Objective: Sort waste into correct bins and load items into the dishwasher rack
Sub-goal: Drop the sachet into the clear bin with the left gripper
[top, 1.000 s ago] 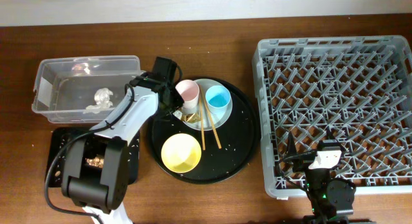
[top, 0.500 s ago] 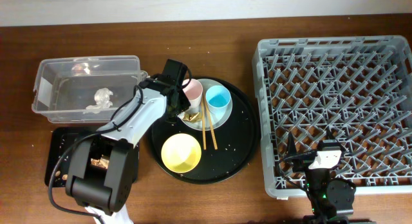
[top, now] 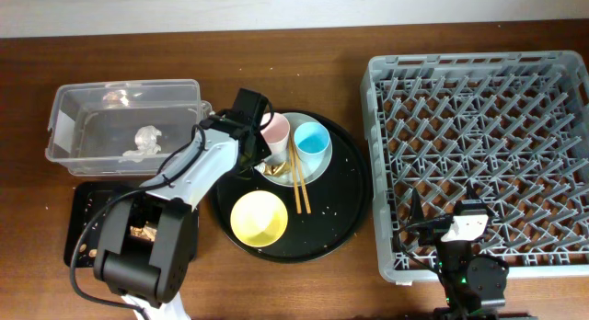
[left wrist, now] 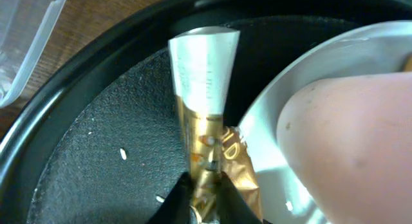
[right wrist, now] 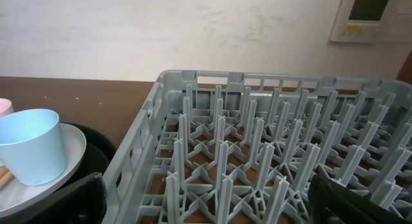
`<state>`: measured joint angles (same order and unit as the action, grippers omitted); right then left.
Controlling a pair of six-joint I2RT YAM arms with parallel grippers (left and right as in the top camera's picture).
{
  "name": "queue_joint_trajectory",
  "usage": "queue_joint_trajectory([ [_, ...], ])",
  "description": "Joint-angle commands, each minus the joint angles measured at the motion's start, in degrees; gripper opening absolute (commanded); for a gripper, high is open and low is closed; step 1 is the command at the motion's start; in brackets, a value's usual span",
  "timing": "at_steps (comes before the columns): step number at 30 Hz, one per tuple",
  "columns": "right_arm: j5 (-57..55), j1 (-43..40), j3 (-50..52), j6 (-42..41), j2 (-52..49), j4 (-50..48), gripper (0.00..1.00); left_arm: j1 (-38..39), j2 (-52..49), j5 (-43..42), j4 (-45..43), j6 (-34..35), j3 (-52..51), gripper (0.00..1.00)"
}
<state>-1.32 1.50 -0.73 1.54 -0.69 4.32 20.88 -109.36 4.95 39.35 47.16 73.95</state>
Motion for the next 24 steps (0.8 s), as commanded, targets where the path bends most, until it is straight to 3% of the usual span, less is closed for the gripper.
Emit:
queue_joint_trajectory([
  [1,-0.68,0.37,0.42,-0.07,0.33,0.22,0.98,-0.04,-0.68,0.92,-0.13,-0.52,-0.90,0.01],
  [8,-0.68,0.37,0.42,-0.07,0.33,0.24,0.98,-0.04,1.31,0.87,1.70,-0.55,0.13,0.01],
  [15,-0.68,0.37,0.42,-0.07,0.33,0.22,0.98,-0.81,13.94,0.87,5.51,-2.56,1.55,0.00],
  [24,-0.68,0.37,0.42,-0.07,0.33,0.22,0.98,-12.28,26.40,5.20,6.60,-6.12,1.55,0.00],
])
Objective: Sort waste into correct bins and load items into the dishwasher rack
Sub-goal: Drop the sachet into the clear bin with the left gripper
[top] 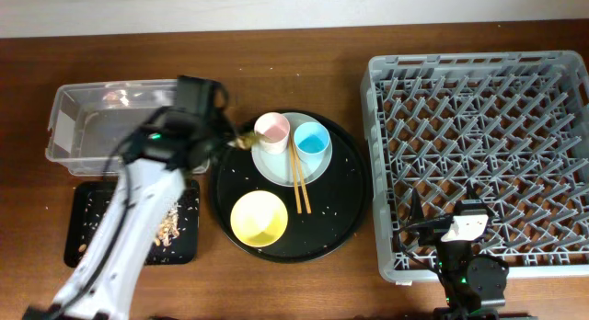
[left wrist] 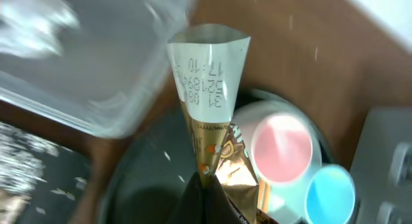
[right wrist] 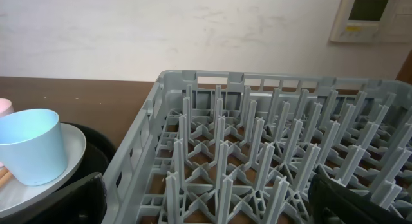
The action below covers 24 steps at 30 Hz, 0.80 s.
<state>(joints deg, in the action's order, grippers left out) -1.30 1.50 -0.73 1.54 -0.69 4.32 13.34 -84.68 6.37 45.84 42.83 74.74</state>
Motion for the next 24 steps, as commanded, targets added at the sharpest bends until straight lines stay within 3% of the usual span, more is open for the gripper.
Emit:
queue_joint_trajectory([
  [1,-0.70,0.37,0.42,-0.07,0.33,0.22,0.98,-6.84,1.68,3.80,0.09,-1.77,0.74,0.00],
  [10,-0.70,0.37,0.42,-0.07,0.33,0.22,0.98,-20.39,-7.04,3.76,-4.28,-1.77,0.74,0.01],
  [14,-0.70,0.37,0.42,-0.07,0.33,0.22,0.98,-22.21,-10.71,3.76,-8.90,-1.77,0.74,0.02],
  [22,-0.70,0.37,0.42,-0.07,0.33,0.24,0.98,-22.58,-14.84,3.82,-14.82,-1.79,0.74,0.13],
  [24,-0.70,0.37,0.42,-0.07,0.33,0.22,0.98,-22.58,-14.78,3.78,-15.54,-1.79,0.74,0.20],
])
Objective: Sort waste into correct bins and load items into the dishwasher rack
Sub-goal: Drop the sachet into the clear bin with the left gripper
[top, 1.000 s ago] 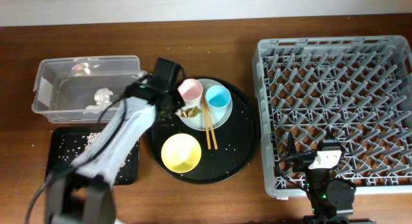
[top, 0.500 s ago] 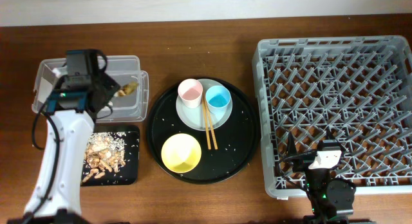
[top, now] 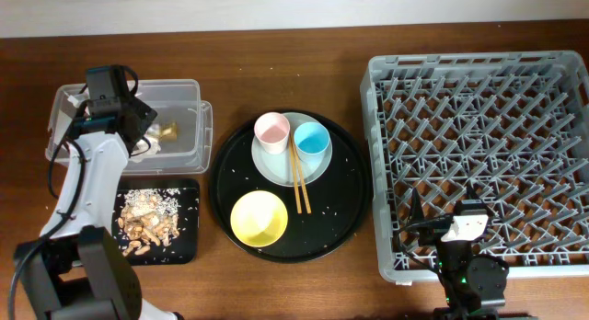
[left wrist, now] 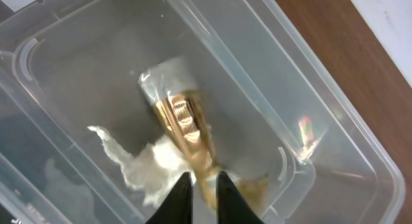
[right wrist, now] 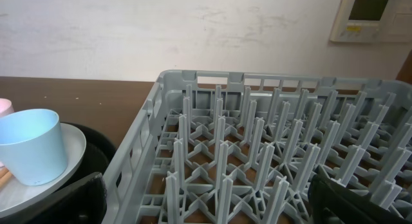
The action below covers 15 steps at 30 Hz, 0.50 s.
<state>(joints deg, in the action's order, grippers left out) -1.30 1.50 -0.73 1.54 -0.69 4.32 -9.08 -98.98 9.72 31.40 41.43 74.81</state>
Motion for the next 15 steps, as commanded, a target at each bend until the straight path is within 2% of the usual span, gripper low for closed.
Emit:
queue_joint_trajectory([
  [1,-0.70,0.37,0.42,-0.07,0.33,0.22,0.98,-0.15,-0.44,0.44,-1.40,-0.39,0.68,0.22],
  [3,-0.70,0.37,0.42,-0.07,0.33,0.22,0.98,-0.15,0.15,0.20,-1.49,-0.44,0.81,0.28],
  [5,-0.70,0.37,0.42,-0.07,0.33,0.22,0.98,-0.13,1.09,-1.20,-1.49,-1.81,0.85,0.29],
  [11,-0.70,0.37,0.42,-0.07,0.33,0.22,0.98,0.79,9.22,-16.90,0.90,-7.74,0.94,0.29],
  [15,-0.70,0.37,0.42,-0.07,0.33,0.24,0.98,5.49,15.17,-20.74,7.04,-9.33,0.94,0.30],
])
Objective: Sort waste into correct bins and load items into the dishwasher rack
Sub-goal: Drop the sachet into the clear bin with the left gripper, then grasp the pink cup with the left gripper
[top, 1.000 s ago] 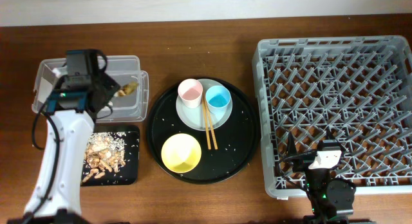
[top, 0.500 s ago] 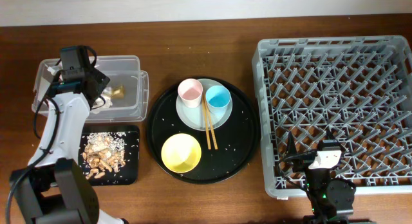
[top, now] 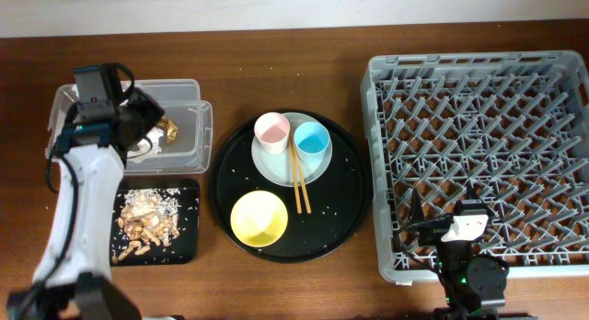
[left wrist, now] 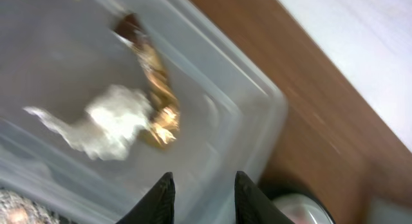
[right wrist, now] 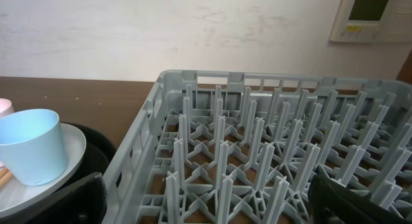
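Observation:
A gold wrapper (left wrist: 153, 79) lies in the clear bin (top: 198, 141), touching a crumpled white tissue (left wrist: 112, 124). My left gripper (left wrist: 205, 195) is open and holds nothing; it is over the bin's right part, just short of the wrapper (top: 168, 129). On the round black tray (top: 340, 219) a plate (top: 317, 168) carries a pink cup (top: 272, 129), a blue cup (top: 312, 137) and chopsticks (top: 298, 182). A yellow bowl (top: 259, 218) sits in front of them. My right gripper (right wrist: 206, 182) rests open, with nothing between its fingers, at the near left corner of the grey dishwasher rack (top: 479, 127).
A black rectangular tray (top: 92, 200) with food scraps lies in front of the clear bin. Rice grains are scattered on the round tray. The rack fills the table's right side. Bare wood shows between the round tray and the rack.
My left gripper was shut on the gold wrapper inside the bin. It is open now, and the wrapper lies loose beside the tissue. The right arm has not moved.
My left gripper was shut on the gold wrapper at the plate's edge on the round tray. Then it held the wrapper up between tray and bin, then down in the clear bin. Now the wrapper lies there, let go.

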`<state>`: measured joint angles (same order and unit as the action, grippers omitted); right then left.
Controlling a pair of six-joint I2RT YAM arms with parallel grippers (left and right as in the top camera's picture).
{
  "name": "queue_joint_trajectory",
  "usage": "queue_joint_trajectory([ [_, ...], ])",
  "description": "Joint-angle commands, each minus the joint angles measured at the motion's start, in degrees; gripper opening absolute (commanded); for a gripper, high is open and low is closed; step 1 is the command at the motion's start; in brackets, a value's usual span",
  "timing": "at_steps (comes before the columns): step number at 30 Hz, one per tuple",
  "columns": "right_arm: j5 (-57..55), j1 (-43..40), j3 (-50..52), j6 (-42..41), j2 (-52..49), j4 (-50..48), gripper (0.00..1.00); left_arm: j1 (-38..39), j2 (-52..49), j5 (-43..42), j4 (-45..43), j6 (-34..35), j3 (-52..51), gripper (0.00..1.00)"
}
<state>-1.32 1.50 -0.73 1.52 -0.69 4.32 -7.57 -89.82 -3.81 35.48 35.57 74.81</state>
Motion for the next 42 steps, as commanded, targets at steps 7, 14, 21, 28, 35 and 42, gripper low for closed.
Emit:
queue_joint_trajectory([
  [7,-0.68,0.37,0.42,-0.04,0.33,0.22,0.98,17.49,6.97,-6.40,9.11,-5.73,0.94,0.36],
  [14,-0.68,0.37,0.42,-0.04,0.33,0.24,0.98,27.39,2.34,0.59,6.45,-5.68,0.94,0.43],
  [21,-0.68,0.37,0.42,-0.04,0.33,0.22,0.98,28.41,-3.50,2.29,3.56,-5.68,0.94,0.52],
  [28,-0.68,0.37,0.42,-0.04,0.33,0.22,0.98,28.41,-11.17,3.82,-3.54,-5.68,0.94,0.53],
  [35,-0.68,0.37,0.42,-0.04,0.33,0.22,0.98,28.41,-14.60,5.18,-5.86,-5.70,0.94,0.53],
  [42,-0.68,0.37,0.42,-0.04,0.33,0.24,0.99,28.44,-15.50,5.16,-5.35,-5.70,0.94,0.53],
])
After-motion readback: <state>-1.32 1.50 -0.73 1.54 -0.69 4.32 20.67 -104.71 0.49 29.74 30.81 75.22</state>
